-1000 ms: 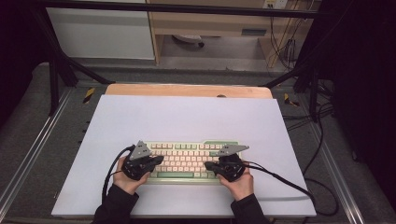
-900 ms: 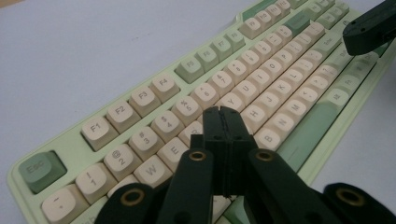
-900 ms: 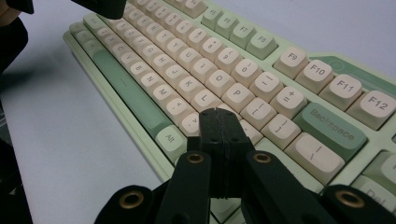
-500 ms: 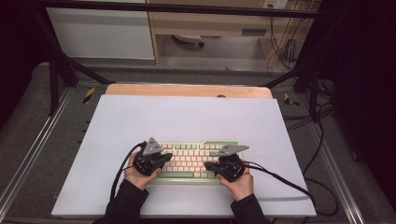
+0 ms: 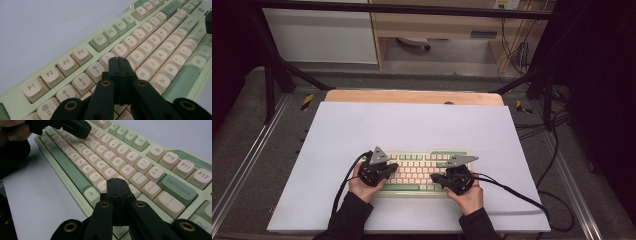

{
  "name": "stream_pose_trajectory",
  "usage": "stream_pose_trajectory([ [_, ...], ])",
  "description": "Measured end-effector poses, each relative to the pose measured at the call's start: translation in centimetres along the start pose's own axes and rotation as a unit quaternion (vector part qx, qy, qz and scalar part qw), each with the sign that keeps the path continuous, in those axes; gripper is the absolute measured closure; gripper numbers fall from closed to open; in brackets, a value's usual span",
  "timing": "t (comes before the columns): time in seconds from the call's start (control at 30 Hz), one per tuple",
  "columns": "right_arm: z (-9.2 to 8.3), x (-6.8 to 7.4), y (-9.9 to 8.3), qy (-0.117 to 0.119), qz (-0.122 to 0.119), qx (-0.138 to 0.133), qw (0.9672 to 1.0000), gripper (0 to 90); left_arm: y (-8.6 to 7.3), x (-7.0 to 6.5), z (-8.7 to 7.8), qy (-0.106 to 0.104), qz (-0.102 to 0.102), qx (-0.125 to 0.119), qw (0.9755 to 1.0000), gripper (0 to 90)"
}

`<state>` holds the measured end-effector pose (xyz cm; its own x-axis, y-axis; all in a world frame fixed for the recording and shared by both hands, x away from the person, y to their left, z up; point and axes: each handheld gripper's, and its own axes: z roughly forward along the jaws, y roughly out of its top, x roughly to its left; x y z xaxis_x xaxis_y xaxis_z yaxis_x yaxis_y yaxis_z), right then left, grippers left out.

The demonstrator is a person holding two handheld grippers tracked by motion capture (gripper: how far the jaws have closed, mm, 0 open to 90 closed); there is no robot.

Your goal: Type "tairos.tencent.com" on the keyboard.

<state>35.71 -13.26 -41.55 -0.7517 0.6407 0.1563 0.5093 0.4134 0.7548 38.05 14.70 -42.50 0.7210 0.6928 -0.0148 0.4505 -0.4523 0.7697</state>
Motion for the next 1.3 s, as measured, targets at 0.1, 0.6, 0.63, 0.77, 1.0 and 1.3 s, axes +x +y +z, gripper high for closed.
stream_pose_trajectory([
  [0.1,0.0,0.0,0.0,0.0,-0.001,0.0,1.0,90.0,-0.1,0.0,0.1,0.0,0.0,0.002,1.0,90.0],
  [0.6,0.0,0.0,0.0,-0.001,-0.001,0.001,1.0,90.0,-0.3,0.0,0.6,-0.002,0.005,0.006,1.0,90.0],
  [0.63,0.0,0.0,0.0,-0.001,-0.002,0.001,1.0,90.0,-0.3,0.0,0.5,-0.003,0.006,0.006,1.0,90.0],
  [0.77,0.0,0.0,0.0,-0.001,-0.001,-0.001,1.0,90.0,-0.2,-0.1,0.3,-0.004,0.006,0.0,1.0,90.0],
  [1.0,-0.2,-0.1,-0.1,-0.002,0.0,-0.003,1.0,90.0,-0.2,-0.2,-0.4,-0.008,0.007,-0.005,0.9999,90.0],
  [1.3,-0.3,-0.1,-0.1,-0.001,0.002,-0.003,1.0,90.0,-0.5,-0.2,-1.2,-0.011,0.006,-0.006,0.9999,90.0],
])
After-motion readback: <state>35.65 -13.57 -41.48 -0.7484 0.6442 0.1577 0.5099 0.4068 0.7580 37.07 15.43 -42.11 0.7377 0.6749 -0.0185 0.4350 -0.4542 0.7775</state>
